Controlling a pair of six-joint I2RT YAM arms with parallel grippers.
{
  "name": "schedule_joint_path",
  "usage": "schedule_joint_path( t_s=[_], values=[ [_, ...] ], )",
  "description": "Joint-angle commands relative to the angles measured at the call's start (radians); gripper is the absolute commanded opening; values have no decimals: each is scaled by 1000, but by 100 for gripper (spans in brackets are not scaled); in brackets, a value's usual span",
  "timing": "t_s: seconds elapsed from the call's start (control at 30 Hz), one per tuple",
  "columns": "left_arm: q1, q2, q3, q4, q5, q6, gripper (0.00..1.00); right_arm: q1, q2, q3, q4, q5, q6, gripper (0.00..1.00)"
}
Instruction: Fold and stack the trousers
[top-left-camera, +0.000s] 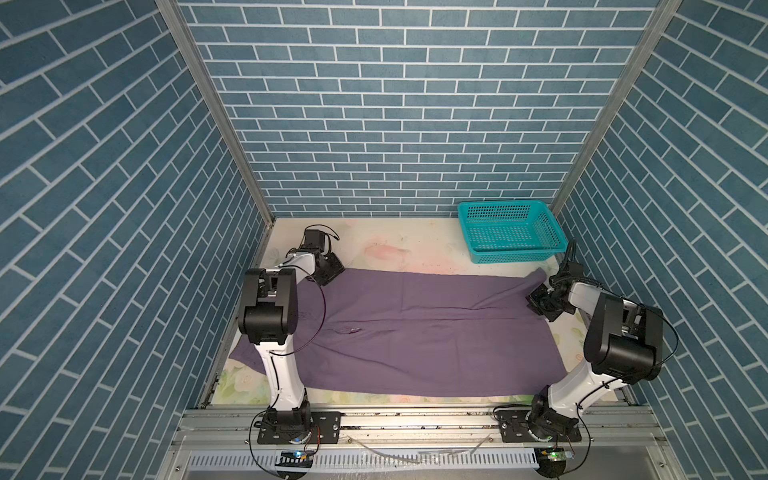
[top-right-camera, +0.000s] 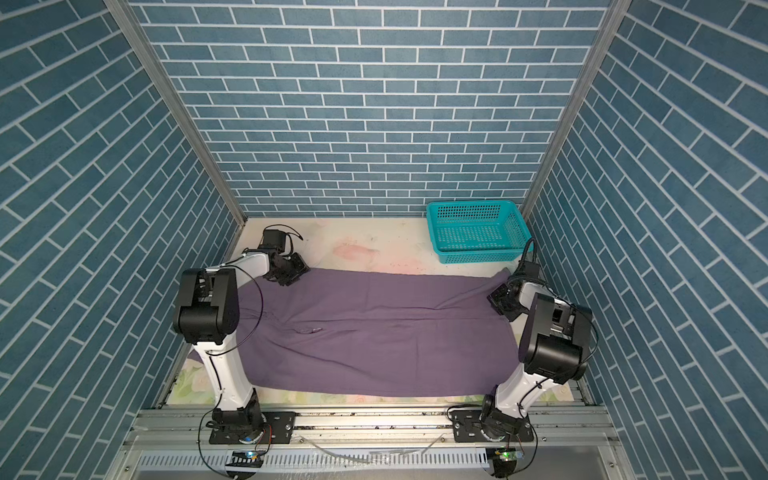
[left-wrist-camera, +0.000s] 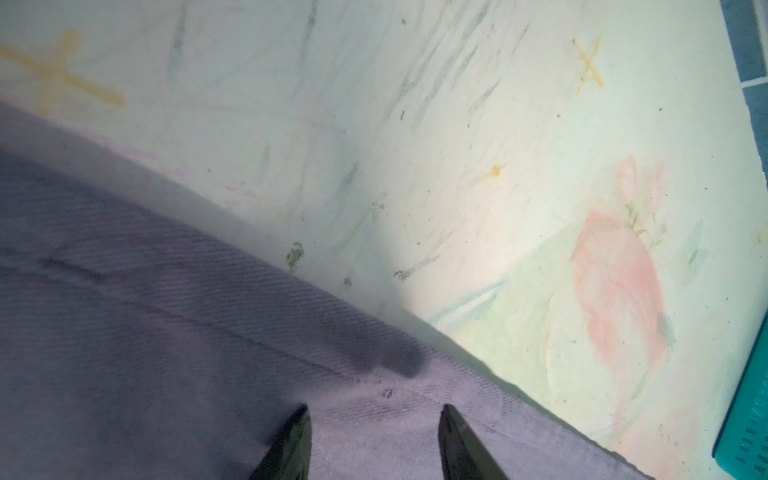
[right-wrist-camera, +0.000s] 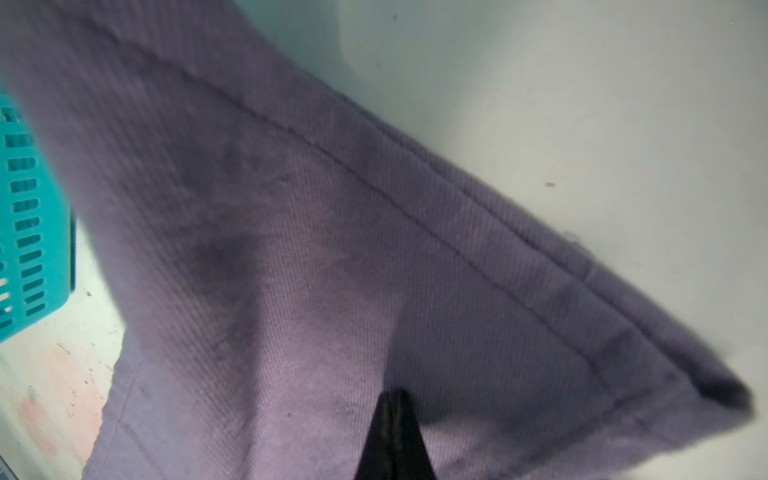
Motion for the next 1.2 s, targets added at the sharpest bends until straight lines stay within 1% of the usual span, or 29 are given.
schedule_joint_path(
  t_s=[0.0,0.07,0.13,0.23,0.33,0.43,0.5,0.57,0.63,0.73,0.87,1.0,1.17],
  values=[
    [0,33,-21,-29,-16,4,51,-3,-40,-10,-95,64,-34,0],
    [-1,3,-30,-39,-35,12,51,-5,-74,-11,-133,135,-45,0],
    [-5,-38,-36,-53,-59,20,51,-14,-113,-27,-150,171,-40,0],
    [-31,-110,-34,-80,-93,36,51,-35,-172,-56,-143,142,7,0],
    [-80,-178,-8,-129,-147,62,52,-33,-233,-59,-113,129,46,0],
    [-146,-229,14,-149,-177,69,54,-14,-260,-26,-110,124,28,0],
    [-219,-242,33,-148,-195,79,54,7,-236,8,-131,115,-6,2],
    [-296,-227,69,-161,-203,93,55,40,-212,25,-123,103,-31,5],
    [-369,-196,101,-172,-195,94,55,89,-191,43,-111,102,-51,5],
    [-471,-139,131,-153,-161,89,54,181,-184,62,-49,100,-63,0],
    [-582,-54,193,-152,-148,100,54,275,-178,72,60,94,-68,0],
    [-640,17,232,-154,-132,86,54,346,-112,96,85,108,-80,0],
    [-663,67,232,-134,-119,63,54,383,-22,67,164,64,-38,0]
  ],
)
